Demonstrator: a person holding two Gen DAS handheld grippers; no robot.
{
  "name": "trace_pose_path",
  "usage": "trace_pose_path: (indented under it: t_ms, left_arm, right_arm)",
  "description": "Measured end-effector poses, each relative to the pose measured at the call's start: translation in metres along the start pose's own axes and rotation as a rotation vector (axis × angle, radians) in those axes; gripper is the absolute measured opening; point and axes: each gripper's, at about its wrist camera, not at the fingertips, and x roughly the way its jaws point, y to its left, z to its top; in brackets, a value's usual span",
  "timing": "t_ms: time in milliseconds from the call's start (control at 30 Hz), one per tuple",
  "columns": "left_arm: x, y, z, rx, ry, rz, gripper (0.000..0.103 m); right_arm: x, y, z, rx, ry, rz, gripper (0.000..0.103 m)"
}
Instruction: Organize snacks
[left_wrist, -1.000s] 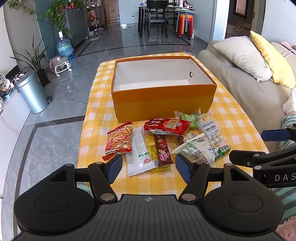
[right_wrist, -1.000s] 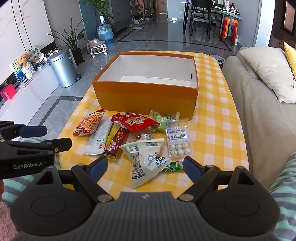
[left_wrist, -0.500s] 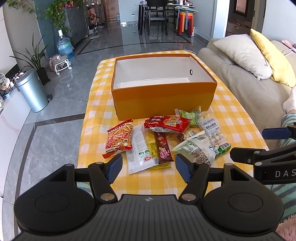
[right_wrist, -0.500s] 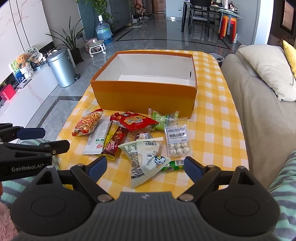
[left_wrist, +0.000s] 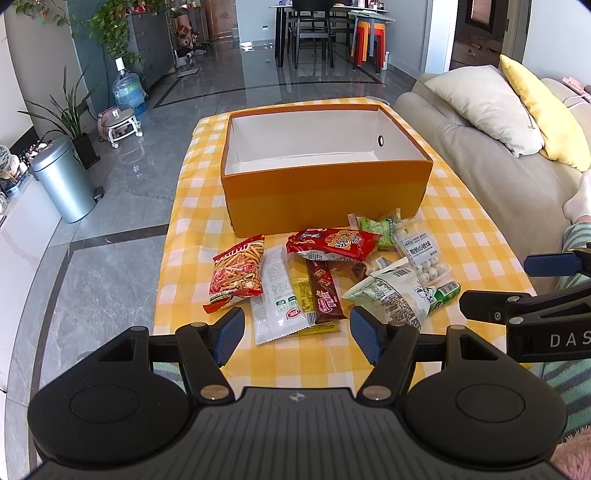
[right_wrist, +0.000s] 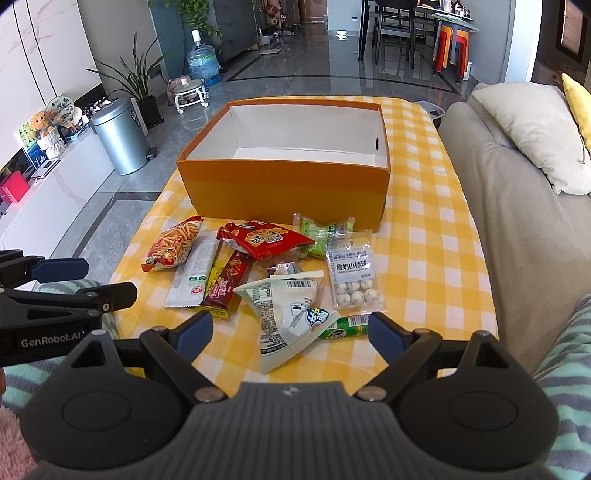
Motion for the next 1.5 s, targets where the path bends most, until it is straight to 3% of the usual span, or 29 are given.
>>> trace_pose_path:
  t_ms: [1033,1500]
  left_arm:
    - [0.002,0.0,-0.001,-0.004,0.006,-0.002,0.077]
    - [0.018,0.01,0.01,-0.019,0.012,-0.055,0.072]
  right_arm:
    - [0.0,-0.001,0.0,0.001,0.001,0.0,0.09]
    - [0.012,-0.008,0.006,0.028,0.009,0.014,0.085]
